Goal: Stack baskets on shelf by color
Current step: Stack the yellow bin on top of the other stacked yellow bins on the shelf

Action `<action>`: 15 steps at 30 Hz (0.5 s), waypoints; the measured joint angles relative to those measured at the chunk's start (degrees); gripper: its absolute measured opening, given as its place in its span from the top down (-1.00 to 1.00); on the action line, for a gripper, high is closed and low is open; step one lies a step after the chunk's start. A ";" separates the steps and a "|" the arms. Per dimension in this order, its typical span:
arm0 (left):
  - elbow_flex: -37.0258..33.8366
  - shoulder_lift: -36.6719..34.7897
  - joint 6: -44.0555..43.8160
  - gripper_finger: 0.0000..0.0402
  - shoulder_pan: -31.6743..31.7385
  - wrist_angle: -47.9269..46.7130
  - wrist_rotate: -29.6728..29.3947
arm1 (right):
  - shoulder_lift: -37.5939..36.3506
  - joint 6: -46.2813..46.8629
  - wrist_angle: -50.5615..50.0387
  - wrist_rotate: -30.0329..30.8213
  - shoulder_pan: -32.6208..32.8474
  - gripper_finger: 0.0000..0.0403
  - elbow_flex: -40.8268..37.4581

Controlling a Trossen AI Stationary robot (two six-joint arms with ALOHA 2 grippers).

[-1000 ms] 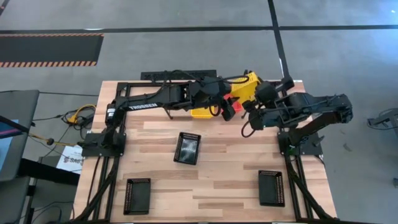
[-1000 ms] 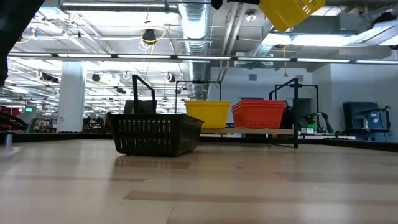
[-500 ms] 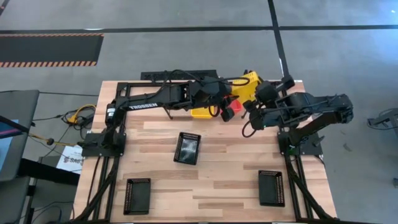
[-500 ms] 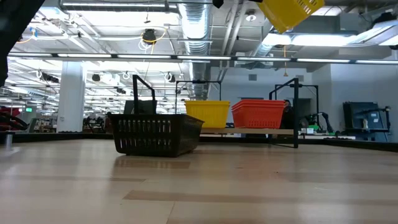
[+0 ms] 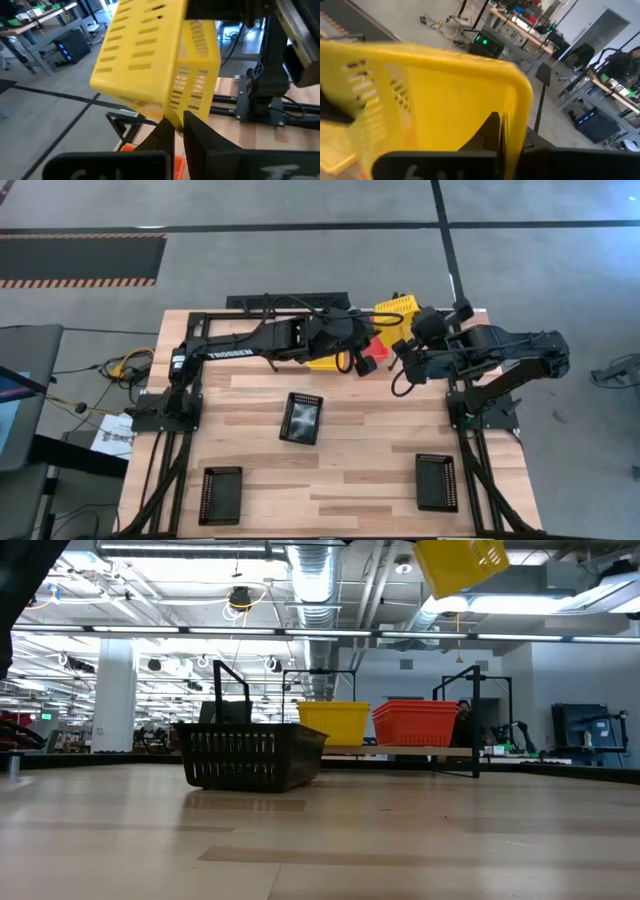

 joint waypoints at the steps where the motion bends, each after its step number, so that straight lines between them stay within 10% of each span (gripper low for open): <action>1: 0.00 0.00 0.02 1.00 0.03 -0.01 -0.19 | 0.02 -0.01 -0.48 -0.43 0.00 0.85 0.00; 15: 0.17 -0.15 -2.14 1.00 0.11 -5.67 -6.60 | 0.43 -2.05 -1.58 -6.04 -0.06 -0.11 5.49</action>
